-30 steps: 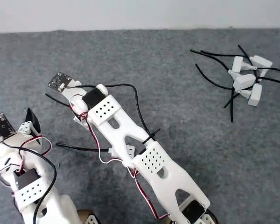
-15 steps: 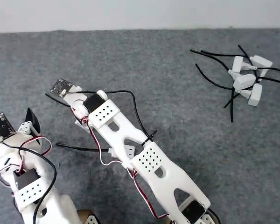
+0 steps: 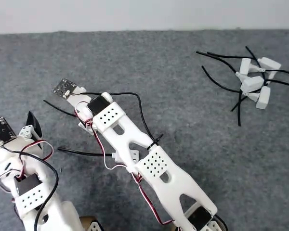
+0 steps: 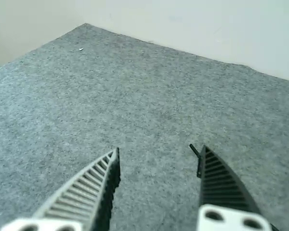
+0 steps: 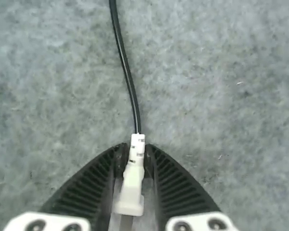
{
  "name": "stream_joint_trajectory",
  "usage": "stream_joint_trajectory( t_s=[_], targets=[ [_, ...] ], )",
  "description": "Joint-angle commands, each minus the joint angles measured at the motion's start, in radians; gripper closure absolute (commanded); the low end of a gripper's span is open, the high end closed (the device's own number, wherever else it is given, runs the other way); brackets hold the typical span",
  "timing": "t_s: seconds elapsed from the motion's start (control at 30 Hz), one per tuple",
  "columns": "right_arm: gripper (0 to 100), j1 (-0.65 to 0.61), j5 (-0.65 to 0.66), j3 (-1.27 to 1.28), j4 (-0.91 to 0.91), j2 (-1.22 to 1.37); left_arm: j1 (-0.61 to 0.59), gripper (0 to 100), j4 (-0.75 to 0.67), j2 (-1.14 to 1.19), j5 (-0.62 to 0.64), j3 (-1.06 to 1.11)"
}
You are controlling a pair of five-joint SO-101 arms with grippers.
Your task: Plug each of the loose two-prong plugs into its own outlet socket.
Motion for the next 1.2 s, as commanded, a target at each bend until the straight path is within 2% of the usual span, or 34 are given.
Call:
stream_joint_trajectory(
  t_s=[0.0, 0.2, 0.37, 0.47, 0.63, 0.77, 0.87, 1.0, 1.17],
  targets=[
    [99.1, -0.031, 0.055, -0.106, 0.104, -0.044, 0.037, 76, -0.031, -0.011, -0.035, -0.044],
    [99.1, -0.091, 0.141, -0.321, 0.277, -0.137, 0.052, 76, -0.021, -0.02, -0.038, -0.077],
    [99.1, 0.007, 0.175, -0.304, 0.337, -0.346, 0.063, 76, 0.117, -0.02, 0.072, -0.252],
    [99.1, 0.058, 0.229, -0.311, 0.344, -0.503, 0.132, 76, 0.203, -0.02, 0.089, -0.346],
    [99.1, 0.068, 0.288, -0.311, 0.329, -0.788, 0.282, 76, 0.282, -0.034, 0.091, -0.446],
    [99.1, 0.085, 0.311, -0.311, 0.248, -0.974, 0.422, 76, 0.313, -0.193, 0.072, -0.486],
    [99.1, 0.088, 0.322, -0.311, 0.211, -1.058, 0.589, 76, 0.364, -0.362, -0.025, -0.526],
    [99.1, 0.045, 0.322, -0.31, 0.249, -1.125, 0.795, 76, 0.46, -0.535, -0.166, -0.542],
    [99.1, -0.082, 0.325, -0.31, 0.329, -1.162, 0.905, 76, 0.48, -0.672, -0.249, -0.498]
  ],
)
